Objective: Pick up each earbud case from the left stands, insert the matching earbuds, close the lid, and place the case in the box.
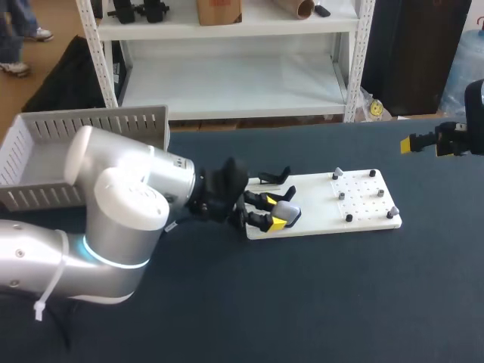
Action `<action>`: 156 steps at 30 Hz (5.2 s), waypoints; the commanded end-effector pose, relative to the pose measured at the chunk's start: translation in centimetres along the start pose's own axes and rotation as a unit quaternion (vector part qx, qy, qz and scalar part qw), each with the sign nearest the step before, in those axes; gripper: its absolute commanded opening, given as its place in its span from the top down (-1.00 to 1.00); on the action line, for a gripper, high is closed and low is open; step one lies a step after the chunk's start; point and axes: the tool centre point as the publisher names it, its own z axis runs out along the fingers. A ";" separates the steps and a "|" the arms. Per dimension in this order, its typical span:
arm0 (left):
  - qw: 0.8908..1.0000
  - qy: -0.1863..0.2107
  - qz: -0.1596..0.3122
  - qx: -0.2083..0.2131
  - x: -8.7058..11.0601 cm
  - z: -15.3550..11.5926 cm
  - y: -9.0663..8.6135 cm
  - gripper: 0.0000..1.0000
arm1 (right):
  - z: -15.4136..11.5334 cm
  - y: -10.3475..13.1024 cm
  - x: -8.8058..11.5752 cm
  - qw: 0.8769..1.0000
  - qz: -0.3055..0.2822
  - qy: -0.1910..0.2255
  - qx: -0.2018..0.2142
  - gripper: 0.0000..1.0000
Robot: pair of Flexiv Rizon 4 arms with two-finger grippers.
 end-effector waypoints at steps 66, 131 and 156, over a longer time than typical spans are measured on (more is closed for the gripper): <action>0.995 -0.086 0.016 -0.043 -5.8 -3.0 0.4 1.00 | 0.3 1.0 0.5 1.000 -0.005 0.000 0.002 -1.00; 0.990 -0.101 0.102 0.015 -10.4 -0.4 -3.2 1.00 | 4.3 13.3 3.8 0.997 -0.053 0.049 -0.003 -1.00; 0.970 -0.238 0.045 -0.006 -9.5 -6.3 -4.4 1.00 | 1.0 4.1 7.7 0.968 -0.143 0.074 0.193 -1.00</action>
